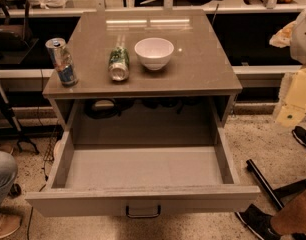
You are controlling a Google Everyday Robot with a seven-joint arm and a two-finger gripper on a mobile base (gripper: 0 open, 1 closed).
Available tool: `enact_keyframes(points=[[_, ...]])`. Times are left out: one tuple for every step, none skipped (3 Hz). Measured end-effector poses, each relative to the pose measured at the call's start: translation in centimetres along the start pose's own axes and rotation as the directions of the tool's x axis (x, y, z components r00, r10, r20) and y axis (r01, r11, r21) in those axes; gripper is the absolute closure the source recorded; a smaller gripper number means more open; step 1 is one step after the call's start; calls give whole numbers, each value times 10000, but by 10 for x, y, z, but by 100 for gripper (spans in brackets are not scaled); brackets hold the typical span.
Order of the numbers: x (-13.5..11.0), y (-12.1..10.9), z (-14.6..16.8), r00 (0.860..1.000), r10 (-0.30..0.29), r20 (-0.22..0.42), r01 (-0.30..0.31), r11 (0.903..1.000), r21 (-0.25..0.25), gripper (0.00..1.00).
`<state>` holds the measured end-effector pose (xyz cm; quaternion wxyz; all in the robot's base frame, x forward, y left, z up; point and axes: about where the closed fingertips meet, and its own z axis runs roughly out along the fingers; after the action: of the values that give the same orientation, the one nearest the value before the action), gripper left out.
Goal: Place redbull can into top drawer
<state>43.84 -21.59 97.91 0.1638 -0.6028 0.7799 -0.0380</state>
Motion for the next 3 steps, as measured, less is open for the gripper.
enact_keyframes(points=[[-1, -1, 0, 10000, 22, 50, -22, 10000, 7, 0], [-24, -17, 10, 9846, 693, 1603, -722, 9973, 125, 0], [-83, -46, 28, 9231, 1442, 3566, -1531, 9882, -33, 0]])
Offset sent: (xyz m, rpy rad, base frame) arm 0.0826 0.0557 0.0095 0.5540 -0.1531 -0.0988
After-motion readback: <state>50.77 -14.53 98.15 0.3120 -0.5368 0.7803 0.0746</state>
